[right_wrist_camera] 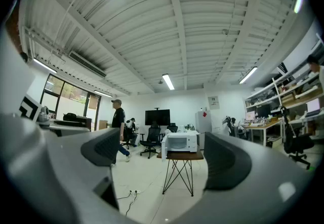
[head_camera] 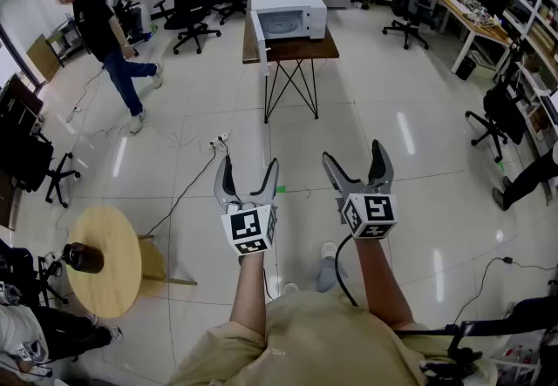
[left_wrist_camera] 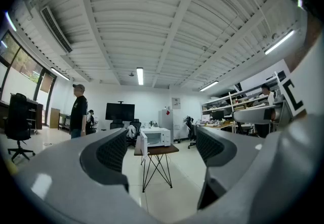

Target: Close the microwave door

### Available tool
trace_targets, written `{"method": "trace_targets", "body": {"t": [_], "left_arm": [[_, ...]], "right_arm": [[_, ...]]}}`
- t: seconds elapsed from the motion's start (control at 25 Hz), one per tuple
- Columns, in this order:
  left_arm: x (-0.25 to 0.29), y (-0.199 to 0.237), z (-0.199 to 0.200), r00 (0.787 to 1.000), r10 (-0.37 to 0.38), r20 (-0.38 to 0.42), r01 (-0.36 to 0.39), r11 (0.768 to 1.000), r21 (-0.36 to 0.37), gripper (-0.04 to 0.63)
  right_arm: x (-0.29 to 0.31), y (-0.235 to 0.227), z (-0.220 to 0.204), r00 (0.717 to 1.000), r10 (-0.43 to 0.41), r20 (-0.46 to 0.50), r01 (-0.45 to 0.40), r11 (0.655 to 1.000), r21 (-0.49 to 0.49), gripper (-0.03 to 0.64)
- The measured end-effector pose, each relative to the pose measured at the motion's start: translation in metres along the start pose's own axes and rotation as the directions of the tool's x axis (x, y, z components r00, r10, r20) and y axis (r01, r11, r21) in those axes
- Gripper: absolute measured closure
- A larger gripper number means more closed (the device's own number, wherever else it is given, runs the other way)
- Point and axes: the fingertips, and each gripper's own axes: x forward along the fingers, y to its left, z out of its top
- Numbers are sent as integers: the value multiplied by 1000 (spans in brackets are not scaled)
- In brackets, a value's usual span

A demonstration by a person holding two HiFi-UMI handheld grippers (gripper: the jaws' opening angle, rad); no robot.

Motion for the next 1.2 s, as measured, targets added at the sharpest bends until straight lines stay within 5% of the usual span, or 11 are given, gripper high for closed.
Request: {"method": "trace_targets", "body": {"t": [0.28, 0.6, 1.04, 1.2], "left_arm": [[81, 2, -24, 1000, 17, -6, -17, 1000, 16, 181], [190, -58, -31, 999, 24, 39, -26, 997, 75, 181], [327, -107, -84, 998, 47, -40, -43, 994, 98, 181], [350, -74, -89, 997, 78, -25, -76, 993, 89, 183]], "right_arm": [[69, -57, -29, 1000, 2, 5, -2, 1000, 16, 109], [140, -153, -27, 996, 52, 66, -52, 999, -1, 109], [235, -279, -83, 997, 74, 12, -74, 994, 86, 112], [274, -265, -106, 995, 98, -13, -96, 991, 94, 112]]}}
